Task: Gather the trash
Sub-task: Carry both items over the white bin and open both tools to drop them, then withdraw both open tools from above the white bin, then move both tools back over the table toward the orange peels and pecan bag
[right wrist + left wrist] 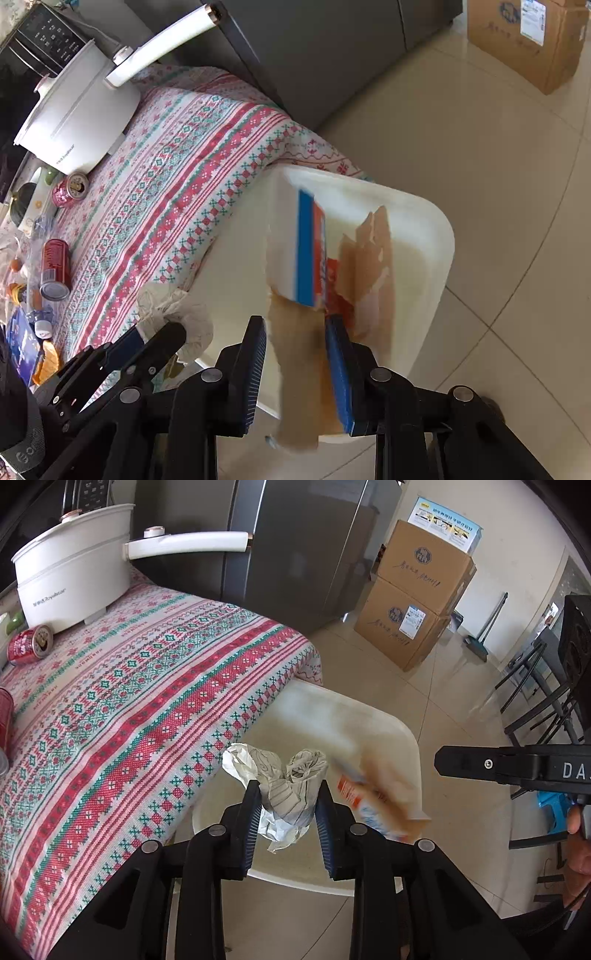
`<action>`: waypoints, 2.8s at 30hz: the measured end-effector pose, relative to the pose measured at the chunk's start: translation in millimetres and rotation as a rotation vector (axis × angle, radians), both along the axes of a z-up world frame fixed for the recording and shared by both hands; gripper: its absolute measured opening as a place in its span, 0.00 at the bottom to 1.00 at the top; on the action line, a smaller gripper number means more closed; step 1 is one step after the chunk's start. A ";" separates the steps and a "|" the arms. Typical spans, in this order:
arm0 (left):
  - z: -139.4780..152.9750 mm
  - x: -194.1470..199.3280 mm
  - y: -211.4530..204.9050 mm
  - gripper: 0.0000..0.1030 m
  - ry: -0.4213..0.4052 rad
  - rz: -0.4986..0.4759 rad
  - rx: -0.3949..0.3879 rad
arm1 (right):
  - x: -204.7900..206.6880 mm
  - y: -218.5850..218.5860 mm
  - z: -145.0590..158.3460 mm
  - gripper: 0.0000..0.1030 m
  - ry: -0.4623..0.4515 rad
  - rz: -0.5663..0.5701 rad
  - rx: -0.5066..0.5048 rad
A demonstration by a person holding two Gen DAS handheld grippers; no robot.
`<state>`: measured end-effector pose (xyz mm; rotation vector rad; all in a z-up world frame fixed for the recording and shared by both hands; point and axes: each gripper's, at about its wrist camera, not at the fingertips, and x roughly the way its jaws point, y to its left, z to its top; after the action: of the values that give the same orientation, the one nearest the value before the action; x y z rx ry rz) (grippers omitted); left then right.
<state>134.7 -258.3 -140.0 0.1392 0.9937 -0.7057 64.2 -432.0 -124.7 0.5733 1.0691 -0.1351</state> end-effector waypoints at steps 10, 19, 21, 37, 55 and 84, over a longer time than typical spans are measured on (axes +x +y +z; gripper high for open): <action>2.8 13.6 12.0 0.76 -0.008 0.114 0.025 | -1.1 -8.4 -4.9 0.20 0.015 -0.007 -0.009; 4.2 12.8 15.1 0.84 -0.017 0.117 0.039 | -0.4 -6.9 -5.5 0.20 0.023 -0.013 -0.006; 4.2 11.7 13.6 0.86 -0.017 0.110 0.033 | -0.3 -6.7 -5.3 0.21 0.023 -0.015 -0.003; -50.5 -4.7 -23.5 0.96 0.040 -0.051 0.325 | -2.0 -12.3 -8.6 0.23 0.046 -0.040 0.009; -30.8 2.0 -0.6 0.96 0.032 -0.007 0.291 | -2.7 -11.1 -8.9 0.40 0.064 -0.019 -0.042; 50.7 -5.2 176.7 0.96 -0.083 0.221 0.266 | 16.6 77.3 26.5 0.86 -0.053 0.156 -0.233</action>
<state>129.5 -81.5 -89.3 0.2836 1.0025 -0.3613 80.9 -354.7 -98.2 0.2809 1.0254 -0.1049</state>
